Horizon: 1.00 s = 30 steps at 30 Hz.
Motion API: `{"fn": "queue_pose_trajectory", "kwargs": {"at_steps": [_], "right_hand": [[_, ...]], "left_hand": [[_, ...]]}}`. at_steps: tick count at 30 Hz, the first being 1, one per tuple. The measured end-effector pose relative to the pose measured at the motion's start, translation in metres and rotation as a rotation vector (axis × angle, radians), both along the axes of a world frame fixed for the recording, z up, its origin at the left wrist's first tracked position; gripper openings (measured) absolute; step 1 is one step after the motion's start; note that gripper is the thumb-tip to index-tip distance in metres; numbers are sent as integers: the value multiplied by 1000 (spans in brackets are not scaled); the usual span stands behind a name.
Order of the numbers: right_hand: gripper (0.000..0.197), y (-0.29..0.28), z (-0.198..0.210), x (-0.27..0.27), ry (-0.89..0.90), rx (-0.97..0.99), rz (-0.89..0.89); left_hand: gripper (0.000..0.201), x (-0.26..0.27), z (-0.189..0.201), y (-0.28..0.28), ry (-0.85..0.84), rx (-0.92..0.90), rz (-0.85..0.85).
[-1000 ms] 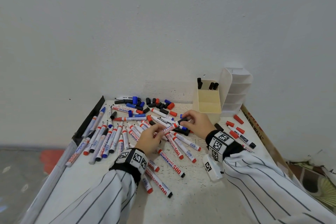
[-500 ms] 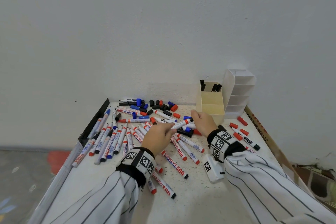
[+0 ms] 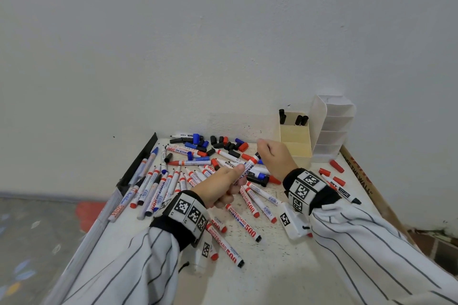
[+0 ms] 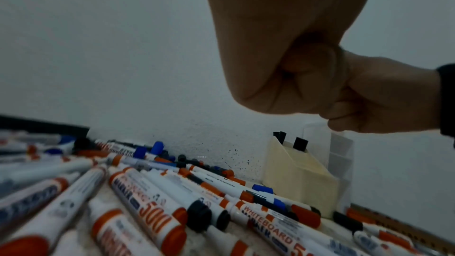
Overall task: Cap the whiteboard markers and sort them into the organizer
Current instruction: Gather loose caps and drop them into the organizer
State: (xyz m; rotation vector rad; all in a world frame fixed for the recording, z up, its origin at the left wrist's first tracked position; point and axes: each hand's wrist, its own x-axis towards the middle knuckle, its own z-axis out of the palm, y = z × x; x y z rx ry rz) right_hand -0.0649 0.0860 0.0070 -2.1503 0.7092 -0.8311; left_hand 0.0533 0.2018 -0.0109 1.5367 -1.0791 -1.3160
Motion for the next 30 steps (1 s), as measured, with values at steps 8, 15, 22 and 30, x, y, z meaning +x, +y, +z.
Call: {"fn": "queue_pose_trajectory", "kwargs": {"at_steps": [8,15,22,30], "right_hand": [[38,-3,-4,8,87,-20,70],[21,-31,-5,-8,59,-20,-116],[24,-66,22,-37,-106,-164,-366],[28,-108,36,-49,-68,-199,-481]], "left_hand": [[46,-4,0,6,-265,-5,76],[34,-7,-33,-7,-574,199,363],[50,-16,-53,-18,-889,478,165],[48,-9,-54,-28,-841,528,171]]}}
